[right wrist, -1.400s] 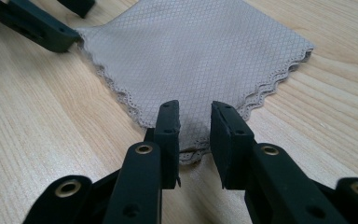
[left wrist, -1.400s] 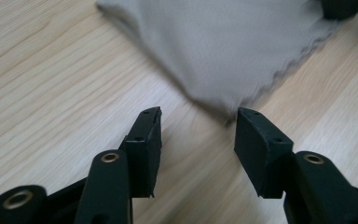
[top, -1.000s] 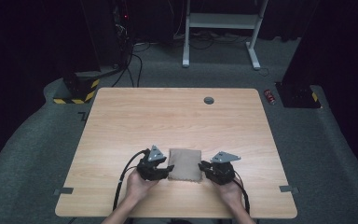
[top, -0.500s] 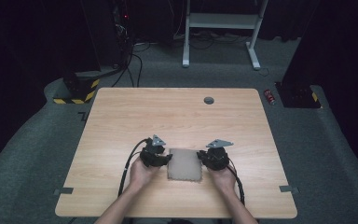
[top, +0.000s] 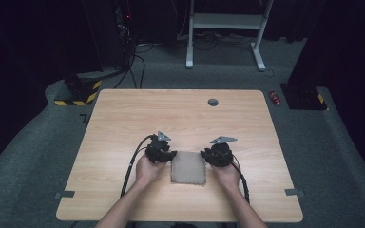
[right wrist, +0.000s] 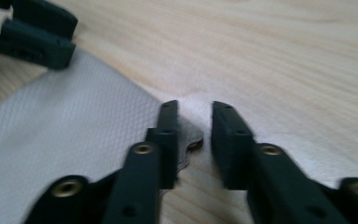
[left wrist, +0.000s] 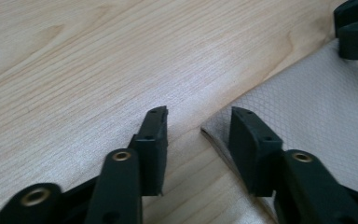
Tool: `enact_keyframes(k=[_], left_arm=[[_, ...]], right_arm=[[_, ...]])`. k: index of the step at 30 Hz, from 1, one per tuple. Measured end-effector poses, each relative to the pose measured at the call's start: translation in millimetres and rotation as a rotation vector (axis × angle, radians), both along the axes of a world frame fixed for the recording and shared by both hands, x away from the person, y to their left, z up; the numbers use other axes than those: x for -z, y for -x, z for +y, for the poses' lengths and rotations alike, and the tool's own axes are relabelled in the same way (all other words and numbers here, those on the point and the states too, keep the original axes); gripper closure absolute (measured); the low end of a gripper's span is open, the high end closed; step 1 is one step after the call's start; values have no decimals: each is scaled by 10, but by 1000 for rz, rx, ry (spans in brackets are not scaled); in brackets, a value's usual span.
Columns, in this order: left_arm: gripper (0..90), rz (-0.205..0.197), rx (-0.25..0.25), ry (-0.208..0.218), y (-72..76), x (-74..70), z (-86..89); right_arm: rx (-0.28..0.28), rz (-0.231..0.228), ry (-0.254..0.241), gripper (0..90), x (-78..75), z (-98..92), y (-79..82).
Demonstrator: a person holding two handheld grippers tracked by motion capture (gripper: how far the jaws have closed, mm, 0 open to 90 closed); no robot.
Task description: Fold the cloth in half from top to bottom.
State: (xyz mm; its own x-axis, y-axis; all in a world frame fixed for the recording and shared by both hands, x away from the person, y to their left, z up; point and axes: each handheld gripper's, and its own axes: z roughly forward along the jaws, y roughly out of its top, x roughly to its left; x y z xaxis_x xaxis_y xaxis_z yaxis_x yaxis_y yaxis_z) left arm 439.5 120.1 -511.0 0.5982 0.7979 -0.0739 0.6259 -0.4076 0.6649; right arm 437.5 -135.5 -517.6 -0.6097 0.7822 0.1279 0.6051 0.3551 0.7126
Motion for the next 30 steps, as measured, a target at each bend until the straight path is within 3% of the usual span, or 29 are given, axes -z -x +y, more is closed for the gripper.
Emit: enact_keyframes(k=[5,8,14,20,23,24,25,26,27,28,30], left_arm=[[727,25,43,-17,-29,-28,-42],[859,48,59,14,-42,-23,-26],[890,29,49,24,-58,-26,-6],[889,-4,16,55,-113,-15,38],[882,-41,23,-6,-147,5,-5],[864,-53,25,-18,-162,5,-17],[864,-54,16,-19,-174,-2,-16],[770,-48,-16,6,-185,-32,4],[708,-48,-16,6,-185,-32,4],[645,-52,-20,10,-161,-62,13],[608,-74,-7,4,-51,-112,4]], right_arm=[[-24,10,19,864,-2,24,-19],[-32,2,36,880,-40,47,-39],[-22,-13,28,883,-108,67,-72],[-6,-17,30,881,-110,89,-145],[9,-25,45,877,-90,136,-192],[5,-28,81,871,-56,169,-221],[5,-28,81,871,-56,169,-221],[17,-25,89,800,-31,177,-231],[17,-25,89,800,-31,177,-231],[40,-18,55,733,-43,133,-217],[46,-23,45,715,-55,112,-198]])
